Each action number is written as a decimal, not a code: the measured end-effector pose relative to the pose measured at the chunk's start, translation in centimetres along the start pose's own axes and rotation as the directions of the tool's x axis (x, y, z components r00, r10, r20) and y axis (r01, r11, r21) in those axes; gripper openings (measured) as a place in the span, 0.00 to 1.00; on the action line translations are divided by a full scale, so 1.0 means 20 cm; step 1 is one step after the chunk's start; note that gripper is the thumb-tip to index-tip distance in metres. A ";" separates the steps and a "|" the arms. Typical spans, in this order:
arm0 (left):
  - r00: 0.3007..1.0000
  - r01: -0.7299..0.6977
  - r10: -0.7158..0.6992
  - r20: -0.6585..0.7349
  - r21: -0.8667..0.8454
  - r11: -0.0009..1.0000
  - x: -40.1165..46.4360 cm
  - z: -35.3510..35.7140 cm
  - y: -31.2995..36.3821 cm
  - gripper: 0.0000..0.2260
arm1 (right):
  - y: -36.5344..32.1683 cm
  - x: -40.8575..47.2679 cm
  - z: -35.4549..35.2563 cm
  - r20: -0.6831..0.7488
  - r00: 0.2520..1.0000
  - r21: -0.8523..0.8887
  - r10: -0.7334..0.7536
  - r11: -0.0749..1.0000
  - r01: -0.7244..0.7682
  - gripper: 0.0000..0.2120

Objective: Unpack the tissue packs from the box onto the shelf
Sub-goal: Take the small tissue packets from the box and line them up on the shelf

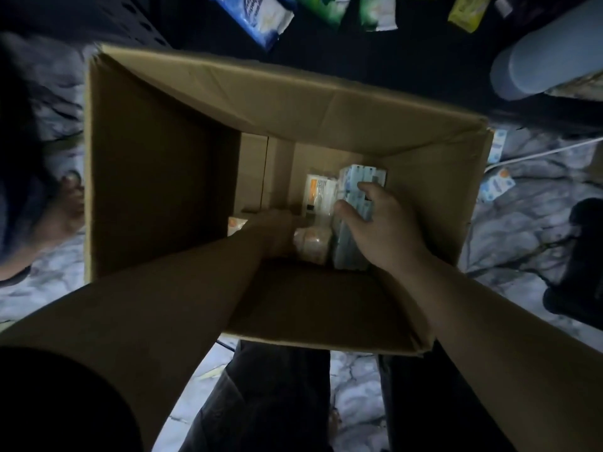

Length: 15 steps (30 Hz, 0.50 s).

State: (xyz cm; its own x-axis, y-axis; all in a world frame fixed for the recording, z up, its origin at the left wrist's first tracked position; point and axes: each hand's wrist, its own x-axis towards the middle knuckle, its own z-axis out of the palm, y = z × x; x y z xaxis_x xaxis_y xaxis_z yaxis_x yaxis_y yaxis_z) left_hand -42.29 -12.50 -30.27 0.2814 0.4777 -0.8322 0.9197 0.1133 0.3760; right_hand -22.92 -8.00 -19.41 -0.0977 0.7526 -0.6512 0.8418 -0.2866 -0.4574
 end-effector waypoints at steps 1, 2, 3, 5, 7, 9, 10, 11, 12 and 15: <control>1.000 0.000 0.000 -0.024 -0.012 1.000 -0.02 -0.01 -0.01 0.25 | -0.01 0.00 -0.01 -0.004 1.000 0.025 0.009 1.000 -0.009 0.33; 0.998 -0.006 0.002 -0.061 -0.051 0.999 -0.06 -0.03 -0.02 0.27 | -0.01 -0.01 -0.02 -0.008 1.000 0.052 0.019 0.998 -0.019 0.32; 0.996 -0.008 -0.001 -0.093 -0.104 0.995 -0.12 -0.06 -0.04 0.30 | -0.02 -0.01 -0.03 -0.017 0.999 0.072 0.027 0.997 -0.026 0.32; 0.984 -0.019 -0.020 -0.179 -0.211 0.977 -0.24 -0.13 -0.08 0.34 | -0.03 -0.03 -0.06 -0.049 0.998 0.086 0.033 0.996 -0.029 0.30; 0.954 -0.060 -0.041 -0.296 -0.326 0.944 -0.40 -0.23 -0.08 0.36 | -0.04 -0.05 -0.09 -0.071 0.997 0.083 0.036 0.996 -0.030 0.29; 0.898 -0.107 -0.082 -0.433 -0.396 0.912 -0.55 -0.30 -0.09 0.36 | -0.04 -0.05 -0.08 -0.071 0.996 0.087 0.060 0.995 -0.054 0.30; 0.867 -0.120 -0.107 -0.487 -0.412 0.903 -0.62 -0.33 -0.08 0.35 | -0.03 -0.05 -0.06 -0.070 0.994 0.091 0.085 0.993 -0.079 0.31; 0.837 -0.118 -0.135 -0.531 -0.416 0.902 -0.69 -0.35 -0.08 0.35 | -0.03 -0.04 -0.03 -0.069 0.991 0.098 0.117 0.989 -0.110 0.32; 0.810 -0.109 -0.167 -0.562 -0.423 0.899 -0.74 -0.36 -0.08 0.35 | -0.02 -0.01 0.00 -0.070 0.986 0.109 0.150 0.984 -0.142 0.34; 0.754 -0.121 -0.270 -0.599 -0.531 0.839 -0.82 -0.36 -0.07 0.33 | 0.01 0.08 0.14 -0.079 0.969 0.108 0.232 0.969 -0.223 0.40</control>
State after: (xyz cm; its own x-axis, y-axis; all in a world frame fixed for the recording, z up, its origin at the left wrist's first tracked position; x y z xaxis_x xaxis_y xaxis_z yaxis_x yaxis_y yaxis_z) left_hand -50.11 -14.23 -14.12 -0.2006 0.8515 -0.4845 0.5921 0.4994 0.6325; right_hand -24.31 -8.50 -22.18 0.1428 0.7099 -0.6897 0.7801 -0.5096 -0.3629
